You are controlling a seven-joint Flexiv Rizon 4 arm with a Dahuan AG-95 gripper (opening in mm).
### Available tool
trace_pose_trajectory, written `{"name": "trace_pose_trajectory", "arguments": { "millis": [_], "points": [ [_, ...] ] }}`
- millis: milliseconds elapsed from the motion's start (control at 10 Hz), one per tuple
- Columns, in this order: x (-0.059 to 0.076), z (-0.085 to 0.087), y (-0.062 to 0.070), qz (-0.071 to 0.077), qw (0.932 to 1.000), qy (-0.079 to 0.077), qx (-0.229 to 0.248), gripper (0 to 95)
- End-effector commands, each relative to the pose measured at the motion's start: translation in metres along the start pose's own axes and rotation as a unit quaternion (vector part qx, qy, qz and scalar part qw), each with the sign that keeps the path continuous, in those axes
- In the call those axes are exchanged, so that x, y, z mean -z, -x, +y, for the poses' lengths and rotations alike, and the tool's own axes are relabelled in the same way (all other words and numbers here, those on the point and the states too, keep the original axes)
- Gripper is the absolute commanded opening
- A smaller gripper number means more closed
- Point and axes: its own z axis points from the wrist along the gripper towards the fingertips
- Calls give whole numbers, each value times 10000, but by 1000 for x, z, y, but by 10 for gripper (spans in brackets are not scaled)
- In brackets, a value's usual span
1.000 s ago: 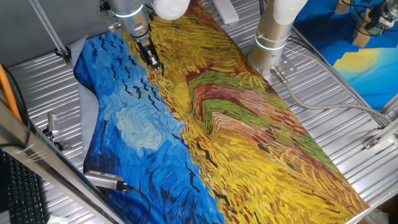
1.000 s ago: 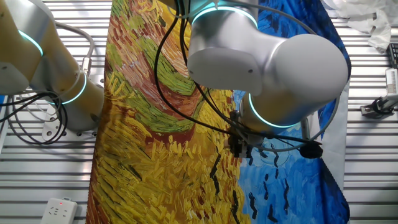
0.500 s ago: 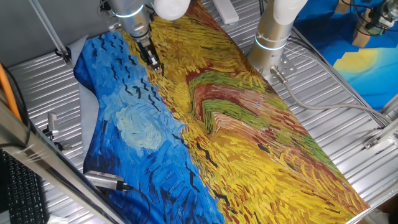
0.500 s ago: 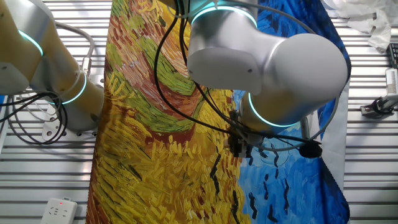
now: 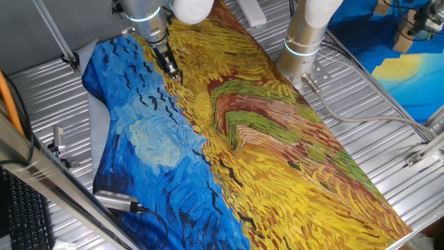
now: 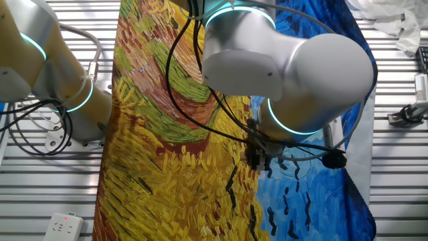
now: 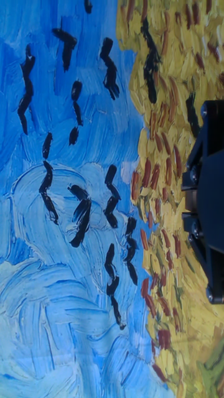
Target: Pick up the small block on the left and move it to the right
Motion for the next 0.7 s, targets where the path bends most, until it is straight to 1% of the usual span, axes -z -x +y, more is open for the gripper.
{"name": "trace_pose_trajectory", "arguments": {
  "millis": [100,500,600,700],
  "points": [
    [0,2,0,-39,10000,82,-8,0],
    [-5,19,6,-72,9998,80,-148,0],
    [-5,31,8,-78,9997,79,-230,0],
    [-5,36,9,-79,9996,68,-267,0]
  ]
}}
